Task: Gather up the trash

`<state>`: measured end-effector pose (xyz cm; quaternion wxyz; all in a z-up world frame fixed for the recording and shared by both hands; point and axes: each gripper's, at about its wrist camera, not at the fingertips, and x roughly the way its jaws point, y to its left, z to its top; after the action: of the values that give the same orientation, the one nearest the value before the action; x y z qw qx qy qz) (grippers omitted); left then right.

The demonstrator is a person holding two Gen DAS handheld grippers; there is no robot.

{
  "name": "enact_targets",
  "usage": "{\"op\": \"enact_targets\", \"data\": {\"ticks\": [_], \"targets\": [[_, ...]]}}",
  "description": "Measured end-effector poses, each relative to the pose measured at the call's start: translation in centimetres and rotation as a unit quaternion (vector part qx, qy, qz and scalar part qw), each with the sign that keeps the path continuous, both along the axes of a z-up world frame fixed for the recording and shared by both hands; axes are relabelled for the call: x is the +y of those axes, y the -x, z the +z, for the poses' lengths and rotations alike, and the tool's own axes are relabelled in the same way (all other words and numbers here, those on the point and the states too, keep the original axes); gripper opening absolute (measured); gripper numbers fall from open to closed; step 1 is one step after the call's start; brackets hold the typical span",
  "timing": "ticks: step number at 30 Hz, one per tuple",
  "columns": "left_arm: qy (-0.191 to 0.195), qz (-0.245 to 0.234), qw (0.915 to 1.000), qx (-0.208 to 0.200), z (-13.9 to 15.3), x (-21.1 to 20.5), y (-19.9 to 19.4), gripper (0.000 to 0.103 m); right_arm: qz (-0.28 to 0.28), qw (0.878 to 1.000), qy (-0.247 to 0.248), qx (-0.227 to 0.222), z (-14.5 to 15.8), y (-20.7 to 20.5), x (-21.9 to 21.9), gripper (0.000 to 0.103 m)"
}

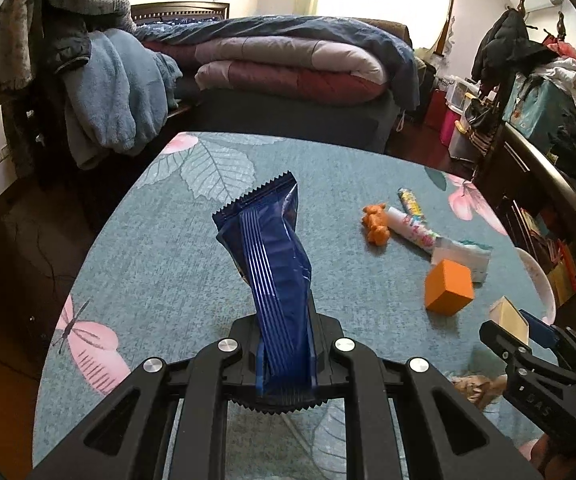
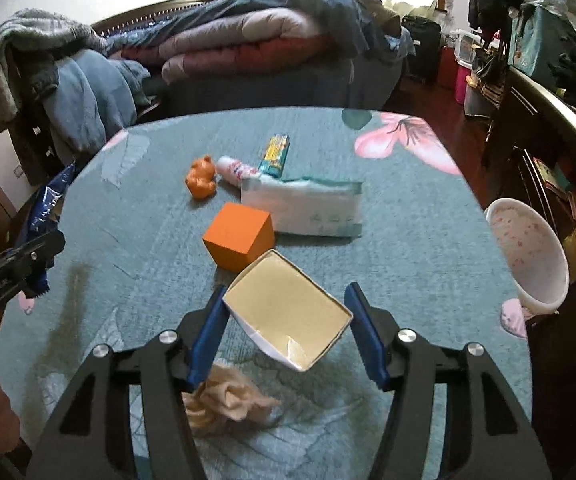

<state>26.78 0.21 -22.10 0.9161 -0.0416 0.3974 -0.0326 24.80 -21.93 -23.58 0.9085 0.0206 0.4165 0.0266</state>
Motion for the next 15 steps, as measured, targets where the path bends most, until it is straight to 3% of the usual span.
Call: {"op": "enact_targets", "data": {"ticks": [15], "targets": [[-0.006,-0.038,0.9984,-0.042,4.6,-4.0,2.8,0.015,-0.014,0.998,-0.042,-0.038,3.2,4.6,-3.5,0.060]]}}
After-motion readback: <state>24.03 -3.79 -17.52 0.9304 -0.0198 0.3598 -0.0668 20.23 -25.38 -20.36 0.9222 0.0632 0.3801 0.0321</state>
